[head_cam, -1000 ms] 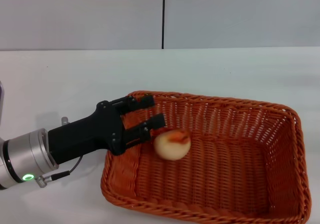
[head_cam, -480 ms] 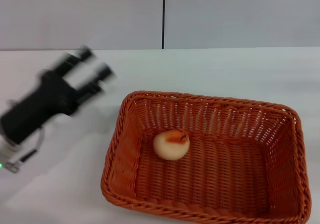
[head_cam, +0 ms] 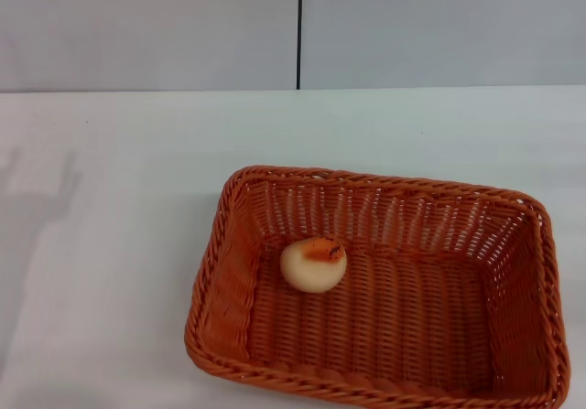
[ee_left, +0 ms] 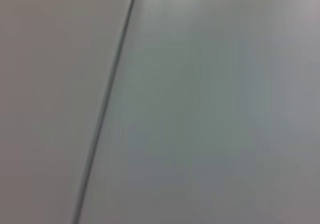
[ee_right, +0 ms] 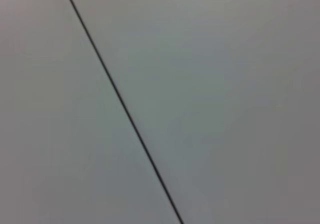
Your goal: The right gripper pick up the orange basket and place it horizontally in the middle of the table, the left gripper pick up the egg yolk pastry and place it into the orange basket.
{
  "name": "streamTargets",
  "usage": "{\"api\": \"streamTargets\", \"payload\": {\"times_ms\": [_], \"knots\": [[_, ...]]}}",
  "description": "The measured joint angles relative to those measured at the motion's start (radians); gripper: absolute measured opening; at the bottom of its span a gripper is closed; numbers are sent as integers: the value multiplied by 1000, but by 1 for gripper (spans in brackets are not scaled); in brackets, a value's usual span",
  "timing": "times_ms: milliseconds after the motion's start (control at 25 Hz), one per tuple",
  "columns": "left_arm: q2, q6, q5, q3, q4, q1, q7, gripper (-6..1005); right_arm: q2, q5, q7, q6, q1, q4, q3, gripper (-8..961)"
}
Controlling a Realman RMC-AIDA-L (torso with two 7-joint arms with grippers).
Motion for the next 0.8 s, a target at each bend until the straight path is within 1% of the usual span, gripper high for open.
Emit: {"api": "streamTargets", "payload": {"times_ms": [120, 200, 800], "knots": [[-1, -1, 1, -10, -26, 13, 144, 769, 2, 0, 0, 0, -2, 0, 18, 387], [-1, -4, 1, -12, -28, 13, 188, 769, 4, 0, 0, 0, -2, 1, 21, 387], [-1, -52, 0, -34, -34, -13, 205, 768, 6, 0, 1, -1, -10, 2, 29, 387]]}}
